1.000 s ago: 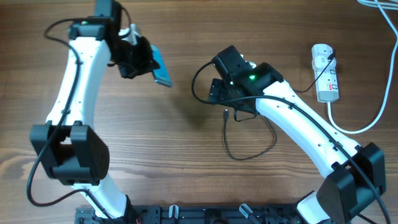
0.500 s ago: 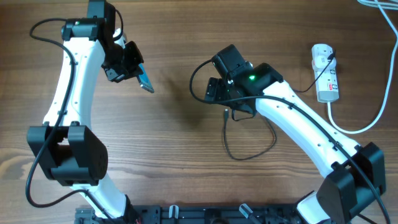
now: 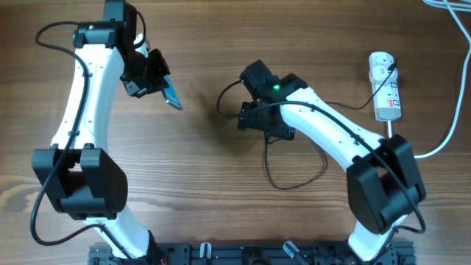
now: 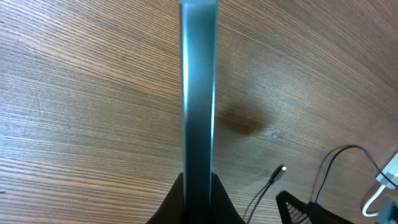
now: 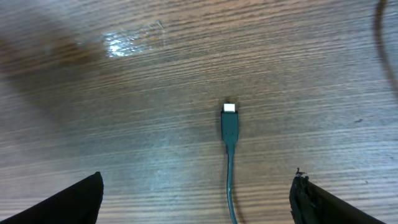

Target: Plug charger to phone and switch on socket

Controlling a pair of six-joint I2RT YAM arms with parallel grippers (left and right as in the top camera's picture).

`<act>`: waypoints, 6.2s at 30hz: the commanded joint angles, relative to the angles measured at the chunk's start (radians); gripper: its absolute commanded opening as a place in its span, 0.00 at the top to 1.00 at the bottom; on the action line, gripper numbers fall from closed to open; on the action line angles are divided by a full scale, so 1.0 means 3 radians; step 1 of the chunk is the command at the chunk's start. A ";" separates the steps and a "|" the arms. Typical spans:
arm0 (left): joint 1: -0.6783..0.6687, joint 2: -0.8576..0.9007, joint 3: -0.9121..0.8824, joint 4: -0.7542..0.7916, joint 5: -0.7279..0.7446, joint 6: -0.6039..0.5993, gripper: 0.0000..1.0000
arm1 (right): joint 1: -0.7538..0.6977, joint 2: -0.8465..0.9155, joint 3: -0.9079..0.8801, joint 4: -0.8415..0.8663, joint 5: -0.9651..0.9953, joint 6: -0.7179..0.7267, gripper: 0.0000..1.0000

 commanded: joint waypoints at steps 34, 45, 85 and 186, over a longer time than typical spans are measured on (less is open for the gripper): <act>-0.0006 -0.0022 0.0052 -0.0009 -0.0022 0.0056 0.96 | -0.0004 0.0635 -0.0033 -0.0065 0.0207 -0.0168 0.73; -0.0006 -0.0022 0.0051 -0.0011 -0.0022 0.0056 0.96 | -0.0004 0.0635 -0.0033 -0.0100 0.0149 -0.0177 0.79; -0.0006 -0.0022 0.0046 -0.0034 -0.0022 0.0056 0.96 | -0.0055 0.0827 -0.0033 -0.0070 -0.0155 -0.0403 0.78; -0.0814 -0.0022 0.0046 0.1209 0.2729 0.0889 0.96 | 0.0052 -0.1096 0.0406 -0.0195 -0.0665 -0.0436 0.96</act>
